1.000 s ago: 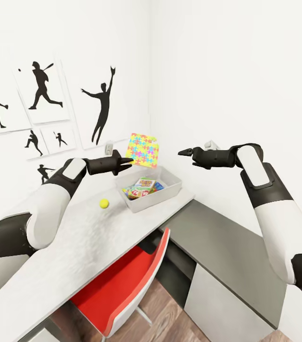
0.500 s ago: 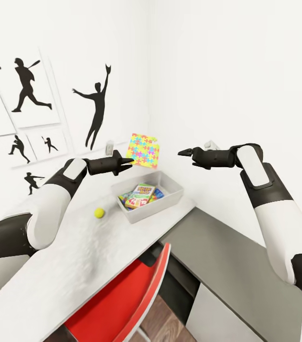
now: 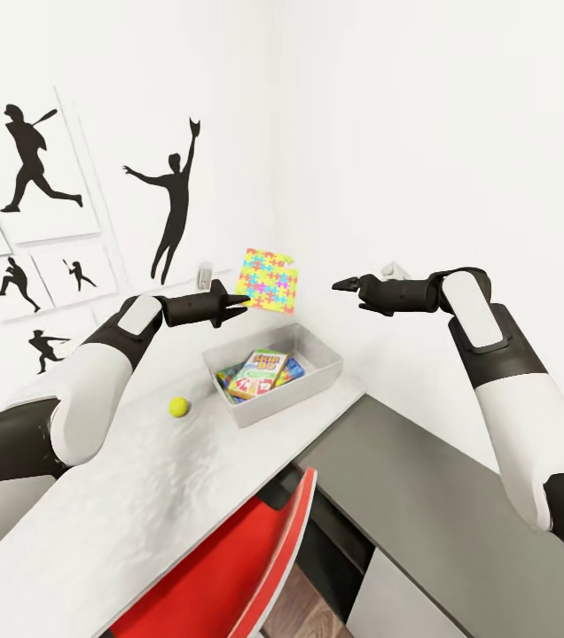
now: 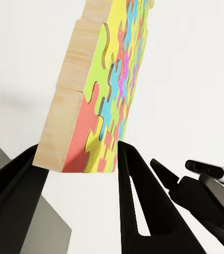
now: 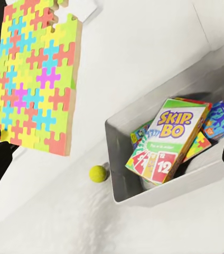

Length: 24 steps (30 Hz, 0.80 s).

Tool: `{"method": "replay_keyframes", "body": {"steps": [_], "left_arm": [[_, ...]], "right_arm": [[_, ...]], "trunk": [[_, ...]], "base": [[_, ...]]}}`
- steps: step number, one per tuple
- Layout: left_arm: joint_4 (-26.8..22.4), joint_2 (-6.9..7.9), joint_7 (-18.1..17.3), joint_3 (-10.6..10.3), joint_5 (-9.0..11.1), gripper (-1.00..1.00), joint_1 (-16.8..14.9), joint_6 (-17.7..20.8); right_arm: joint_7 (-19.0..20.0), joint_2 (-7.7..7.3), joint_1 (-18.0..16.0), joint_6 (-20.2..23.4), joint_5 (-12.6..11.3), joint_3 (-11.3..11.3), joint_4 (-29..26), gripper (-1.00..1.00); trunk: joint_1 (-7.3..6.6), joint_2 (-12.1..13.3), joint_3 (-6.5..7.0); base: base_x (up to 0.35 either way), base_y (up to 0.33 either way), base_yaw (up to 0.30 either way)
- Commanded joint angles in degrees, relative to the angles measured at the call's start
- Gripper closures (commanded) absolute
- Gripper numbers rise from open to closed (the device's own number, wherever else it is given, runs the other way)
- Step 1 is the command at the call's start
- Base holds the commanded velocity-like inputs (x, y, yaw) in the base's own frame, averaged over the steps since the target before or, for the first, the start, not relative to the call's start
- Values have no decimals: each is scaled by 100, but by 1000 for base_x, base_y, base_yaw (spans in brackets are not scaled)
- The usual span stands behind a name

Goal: Put all the toys in the child's room - the three board games (two on the bed and one on the table), the two jigsaw puzzles on the table, and the tennis ball on the table - inside the toy box on the table in the child's room.

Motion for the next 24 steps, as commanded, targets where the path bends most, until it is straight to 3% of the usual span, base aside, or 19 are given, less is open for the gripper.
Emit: {"method": "replay_keyframes", "body": {"steps": [1, 24], "left_arm": [[2, -2, -18, 29, -22, 100, -7, 29], [2, -2, -25, 32, -22, 100, -7, 29]], "right_arm": [[-60, -5, -5, 6, -61, 15, -5, -100], [-60, 3, -3, 3, -61, 16, -8, -100]], "trunk": [[5, -13, -13], [5, -13, -13]], "base": [[134, -1, 0], [132, -3, 0]]}}
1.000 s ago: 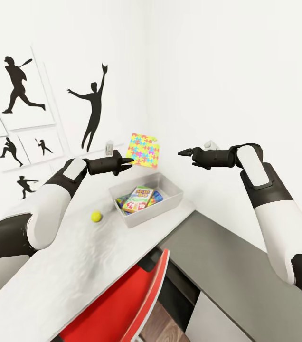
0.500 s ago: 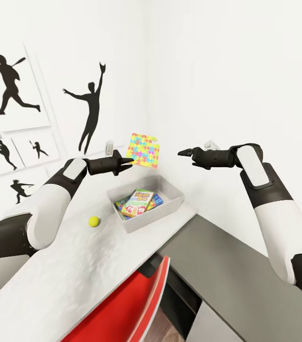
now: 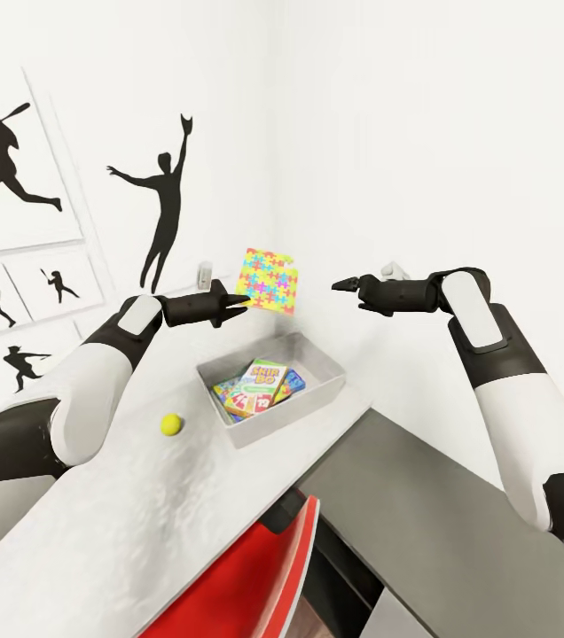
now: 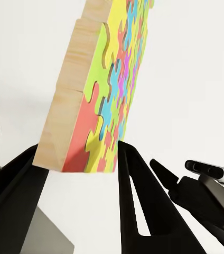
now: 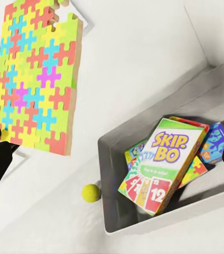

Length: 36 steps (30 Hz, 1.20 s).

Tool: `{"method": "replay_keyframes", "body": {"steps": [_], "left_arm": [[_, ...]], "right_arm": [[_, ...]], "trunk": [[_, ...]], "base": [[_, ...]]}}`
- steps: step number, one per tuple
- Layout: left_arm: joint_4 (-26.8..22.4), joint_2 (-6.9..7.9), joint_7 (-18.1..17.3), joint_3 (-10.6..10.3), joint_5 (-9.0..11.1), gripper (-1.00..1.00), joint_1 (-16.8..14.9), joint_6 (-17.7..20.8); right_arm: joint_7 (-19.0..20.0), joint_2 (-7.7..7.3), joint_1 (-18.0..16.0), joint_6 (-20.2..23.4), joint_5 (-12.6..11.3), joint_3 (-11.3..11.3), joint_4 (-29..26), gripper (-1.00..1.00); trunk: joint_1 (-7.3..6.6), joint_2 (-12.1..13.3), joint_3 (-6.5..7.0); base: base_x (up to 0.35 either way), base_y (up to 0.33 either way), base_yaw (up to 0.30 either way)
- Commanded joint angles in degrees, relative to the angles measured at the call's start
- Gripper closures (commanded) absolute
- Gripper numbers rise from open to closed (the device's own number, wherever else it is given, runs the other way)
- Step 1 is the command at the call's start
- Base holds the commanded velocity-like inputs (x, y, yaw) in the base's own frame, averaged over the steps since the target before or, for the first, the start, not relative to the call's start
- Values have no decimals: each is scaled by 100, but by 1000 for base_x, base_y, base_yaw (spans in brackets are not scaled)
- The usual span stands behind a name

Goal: Put all the toys in the child's room - the three board games (two on the bed and one on the table), the two jigsaw puzzles on the table, and the tennis ball on the table - inside the toy box on the table in the child's room.

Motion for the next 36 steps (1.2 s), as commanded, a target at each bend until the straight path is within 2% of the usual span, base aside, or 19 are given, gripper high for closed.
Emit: {"method": "replay_keyframes", "body": {"steps": [1, 16, 26, 30, 32, 36], "left_arm": [[2, -2, -15, 29, -17, 100, -7, 30], [2, -32, 5, 36, -24, 100, 19, 30], [43, -15, 59, 36, -55, 100, 61, 1], [98, -19, 88, 36, -60, 100, 184, -41], [238, -19, 179, 36, -65, 100, 245, -72], [598, -23, 569, 36, -44, 100, 308, -369]], "right_arm": [[-60, -7, -7, 6, -61, 14, -5, -100], [-60, -14, -12, 11, -61, 12, -63, -100], [-73, -13, -11, 4, -59, 14, -311, -100], [-373, -5, -11, 4, -88, 4, -442, -100], [-495, 10, -10, 5, -110, 0, -468, -100], [-575, 27, -10, 6, -131, -3, -513, -100]], "trunk": [[5, -14, -13], [5, -14, -13], [5, -14, -13], [5, -14, -13], [5, -14, -13], [5, -14, -13]], "base": [[69, 0, 0], [9, 0, 0], [0, 0, 0], [0, 0, 0], [0, 0, 0], [0, 0, 0]]}}
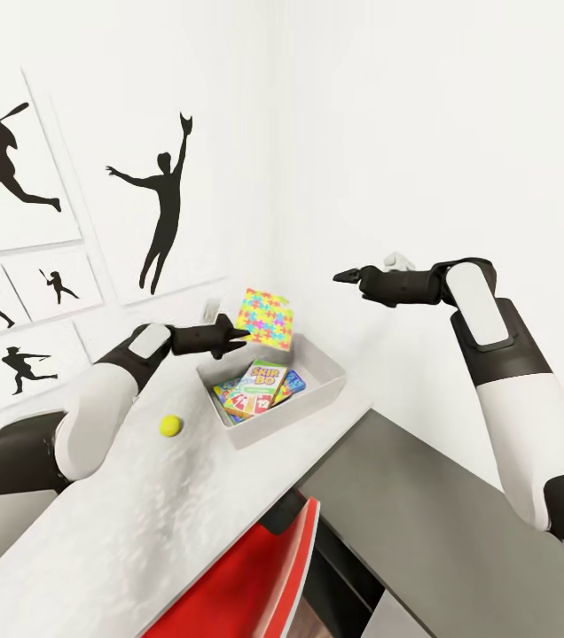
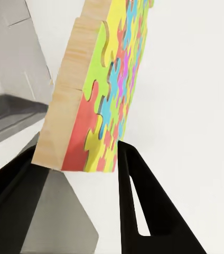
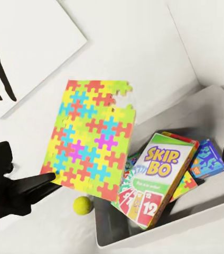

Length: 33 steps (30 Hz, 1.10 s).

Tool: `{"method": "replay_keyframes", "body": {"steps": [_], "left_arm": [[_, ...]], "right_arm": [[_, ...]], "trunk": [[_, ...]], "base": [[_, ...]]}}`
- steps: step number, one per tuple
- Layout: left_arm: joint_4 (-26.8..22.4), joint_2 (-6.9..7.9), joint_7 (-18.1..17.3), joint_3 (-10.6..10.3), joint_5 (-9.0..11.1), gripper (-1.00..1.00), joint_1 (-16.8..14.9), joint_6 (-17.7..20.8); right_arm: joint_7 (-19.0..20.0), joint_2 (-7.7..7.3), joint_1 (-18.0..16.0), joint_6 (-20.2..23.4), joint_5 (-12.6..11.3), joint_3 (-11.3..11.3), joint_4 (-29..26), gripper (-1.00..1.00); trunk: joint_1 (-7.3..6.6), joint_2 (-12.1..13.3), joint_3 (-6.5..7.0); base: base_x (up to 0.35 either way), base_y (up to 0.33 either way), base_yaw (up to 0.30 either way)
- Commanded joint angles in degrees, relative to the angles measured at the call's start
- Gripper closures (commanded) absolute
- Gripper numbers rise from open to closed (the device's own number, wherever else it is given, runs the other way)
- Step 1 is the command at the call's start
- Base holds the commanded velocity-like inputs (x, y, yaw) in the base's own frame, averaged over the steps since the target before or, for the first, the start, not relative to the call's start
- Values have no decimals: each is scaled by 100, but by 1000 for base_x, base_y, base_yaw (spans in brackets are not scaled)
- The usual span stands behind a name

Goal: Put all the toys in the child's room - the three board games (two on the bed and one on the table), the two jigsaw puzzles on the table, and the tennis ball on the table - inside the toy box on the table in the child's room.

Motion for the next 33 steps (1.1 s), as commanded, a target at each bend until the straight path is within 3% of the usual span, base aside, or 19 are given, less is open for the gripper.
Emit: {"method": "replay_keyframes", "body": {"steps": [1, 14, 21, 33], "left_arm": [[34, -6, 8, 64, -9, 100, -3, 11], [239, -41, 122, 62, -31, 100, 403, -94], [239, -52, 123, 55, -28, 100, 463, -376], [233, 10, 115, 83, 4, 100, 512, -455]], "right_arm": [[-61, -5, -6, 4, -61, 13, -6, -100], [-71, -6, -5, 7, -68, 21, -24, -100], [-71, -3, -5, 3, -69, 29, -38, -100], [-71, 1, -5, 3, -69, 34, -43, -100]], "trunk": [[4, -13, -13], [4, -13, -13], [4, -13, -13], [4, -13, -13]], "base": [[0, 0, 0], [0, 0, 0], [0, 0, 0], [0, 0, 0]]}}
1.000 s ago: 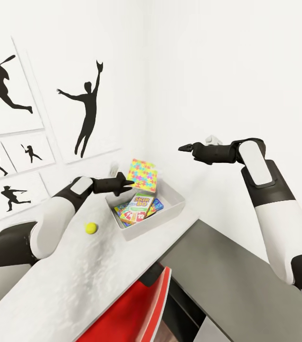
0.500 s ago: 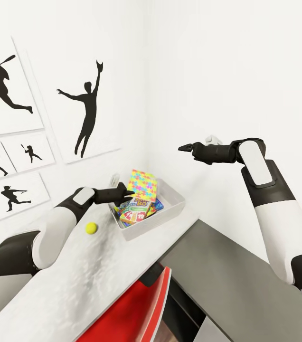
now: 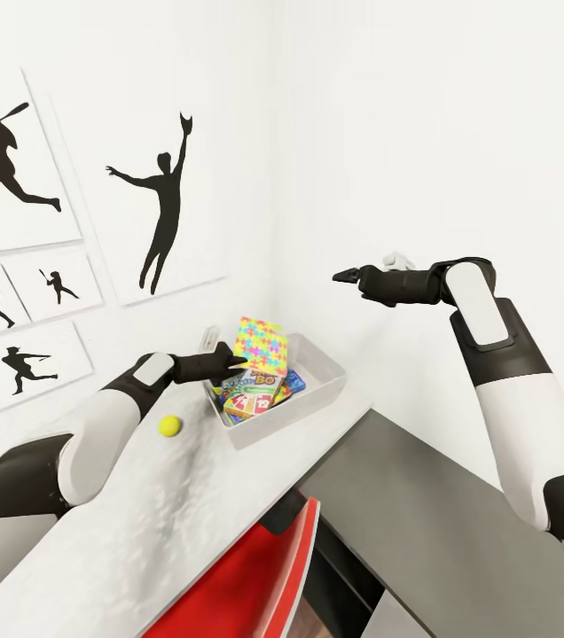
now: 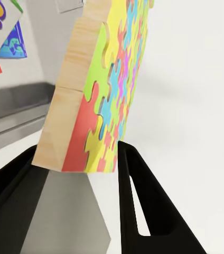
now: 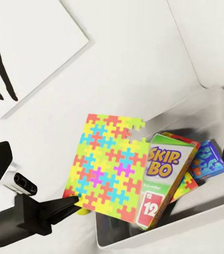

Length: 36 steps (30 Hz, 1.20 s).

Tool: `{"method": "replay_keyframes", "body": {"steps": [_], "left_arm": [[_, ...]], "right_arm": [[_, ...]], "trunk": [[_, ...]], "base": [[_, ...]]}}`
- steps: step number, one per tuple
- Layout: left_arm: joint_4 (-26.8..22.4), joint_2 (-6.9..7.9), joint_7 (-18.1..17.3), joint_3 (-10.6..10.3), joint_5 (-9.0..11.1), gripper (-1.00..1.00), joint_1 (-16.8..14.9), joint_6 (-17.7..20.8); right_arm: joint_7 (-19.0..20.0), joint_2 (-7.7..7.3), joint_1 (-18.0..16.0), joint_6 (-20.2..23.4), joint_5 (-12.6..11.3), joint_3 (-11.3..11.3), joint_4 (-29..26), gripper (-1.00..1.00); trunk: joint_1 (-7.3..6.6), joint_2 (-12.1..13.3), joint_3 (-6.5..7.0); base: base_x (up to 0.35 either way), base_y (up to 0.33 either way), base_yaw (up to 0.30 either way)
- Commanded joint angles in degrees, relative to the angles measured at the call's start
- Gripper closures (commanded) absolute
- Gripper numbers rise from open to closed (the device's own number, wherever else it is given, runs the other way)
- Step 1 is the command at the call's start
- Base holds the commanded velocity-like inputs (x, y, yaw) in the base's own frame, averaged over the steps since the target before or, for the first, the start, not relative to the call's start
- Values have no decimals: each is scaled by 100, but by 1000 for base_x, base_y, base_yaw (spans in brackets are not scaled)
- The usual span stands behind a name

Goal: Put all the toys in the child's room - the three board games (two on the bed and one on the table), the two jigsaw puzzles on the table, and the tennis ball on the table - inside the toy box on the table in the child's room.

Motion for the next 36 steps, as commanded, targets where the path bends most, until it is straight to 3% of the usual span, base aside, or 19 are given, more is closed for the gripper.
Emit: {"method": "replay_keyframes", "body": {"steps": [1, 11, 17, 36], "left_arm": [[-2, 1, -13, 46, -36, 100, -5, 23], [-20, 24, -56, 66, -27, 100, -4, -67], [-45, 10, -27, 190, -28, 100, -4, -79], [-73, 6, -14, 227, -34, 100, -17, -202]], "right_arm": [[-59, -3, -7, 4, -60, 12, -3, -100], [-59, 31, -9, 12, -60, 10, -5, -100], [-59, 33, -9, 13, -60, 14, -8, -100], [-59, 35, -6, 18, -68, 26, -8, -100]], "trunk": [[4, -13, -13], [4, -13, -27], [4, -13, -52], [4, -13, -209]], "base": [[0, 0, 0], [0, 0, 0], [0, 0, 0], [0, 0, 0]]}}
